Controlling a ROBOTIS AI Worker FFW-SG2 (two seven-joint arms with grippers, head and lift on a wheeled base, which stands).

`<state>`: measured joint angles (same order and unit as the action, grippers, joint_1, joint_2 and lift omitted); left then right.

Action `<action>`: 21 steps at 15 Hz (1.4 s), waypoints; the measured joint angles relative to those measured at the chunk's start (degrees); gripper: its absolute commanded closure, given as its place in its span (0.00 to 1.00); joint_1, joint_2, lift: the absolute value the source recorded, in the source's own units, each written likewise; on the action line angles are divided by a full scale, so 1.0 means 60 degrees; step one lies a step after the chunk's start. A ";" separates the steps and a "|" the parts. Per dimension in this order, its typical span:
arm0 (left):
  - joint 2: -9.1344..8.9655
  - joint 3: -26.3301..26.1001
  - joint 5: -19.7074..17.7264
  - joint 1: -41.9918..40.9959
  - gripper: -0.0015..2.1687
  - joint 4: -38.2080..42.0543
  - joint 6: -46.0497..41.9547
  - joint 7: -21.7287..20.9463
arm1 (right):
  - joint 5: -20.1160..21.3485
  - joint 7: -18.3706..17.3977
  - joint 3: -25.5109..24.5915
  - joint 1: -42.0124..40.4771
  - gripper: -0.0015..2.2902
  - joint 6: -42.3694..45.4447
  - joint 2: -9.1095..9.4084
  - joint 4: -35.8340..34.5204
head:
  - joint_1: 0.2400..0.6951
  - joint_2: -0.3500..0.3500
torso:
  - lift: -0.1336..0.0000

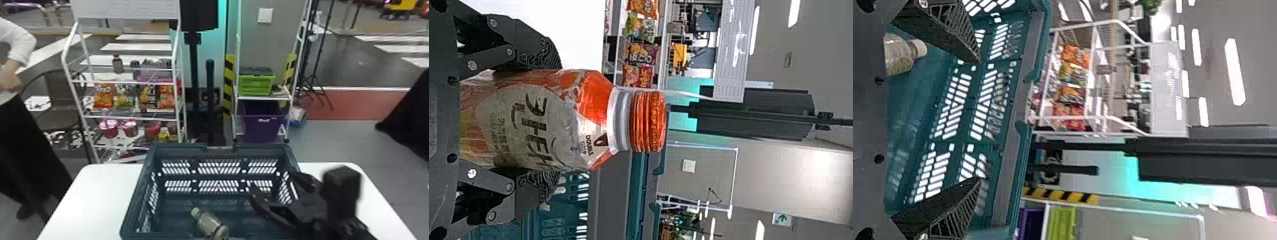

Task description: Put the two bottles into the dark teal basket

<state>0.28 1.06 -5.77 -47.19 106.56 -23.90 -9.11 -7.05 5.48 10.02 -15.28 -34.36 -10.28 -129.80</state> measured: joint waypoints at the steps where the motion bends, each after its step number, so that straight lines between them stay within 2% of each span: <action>1: -0.0002 -0.0011 0.0026 -0.0025 0.99 0.0116 0.0148 0.0008 | -0.0032 0.0046 -0.0273 -0.0922 0.02 0.1017 -0.0124 -0.0321 | 0.57 0.50 | 1.00; 3: -0.0002 -0.0010 0.0045 -0.0109 0.99 0.0380 0.0405 0.0029 | -0.0089 0.0112 -0.0764 -0.2696 0.02 0.3175 -0.0197 -0.0684 | 0.57 0.50 | 1.00; 5: -0.0003 -0.0003 0.0059 -0.0222 0.99 0.0597 0.0524 0.0050 | -0.0139 0.0120 -0.1150 -0.4420 0.02 0.5411 -0.0142 -0.0751 | 0.57 0.50 | 1.00; 10: -0.0003 -0.0001 0.0081 -0.0484 0.99 0.0868 0.0493 0.0070 | -0.0273 0.0219 -0.1479 -0.6933 0.03 0.9028 0.0153 0.0272 | 0.57 0.50 | 1.00; 13: -0.0016 -0.0003 0.0111 -0.0537 0.99 0.1003 0.0511 0.0077 | -0.0305 0.0470 -0.1550 -0.7478 0.03 0.9876 0.0397 0.1120 | 0.57 0.50 | 1.00; 17: -0.0016 0.0016 0.0125 -0.0511 0.99 0.1206 0.0744 0.0097 | -0.0333 0.1006 -0.1715 -0.7600 0.03 1.0076 0.0808 0.1722 | 0.57 0.50 | 1.00; 19: -0.0006 0.0103 0.0130 -0.0558 0.99 0.1762 0.1132 0.0107 | -0.0340 0.1007 -0.1781 -0.7570 0.03 0.9938 0.0858 0.1751 | 0.57 0.50 | 1.00; 21: 0.0010 0.0293 0.0154 -0.0592 0.99 0.2815 0.2172 0.0113 | -0.0424 0.1004 -0.1864 -0.7552 0.03 0.9850 0.0859 0.1778 | 0.57 0.50 | 1.00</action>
<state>0.34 2.82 -4.85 -50.74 123.46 -10.87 -8.43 -9.60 11.51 -1.16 -60.59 24.74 -5.12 -119.13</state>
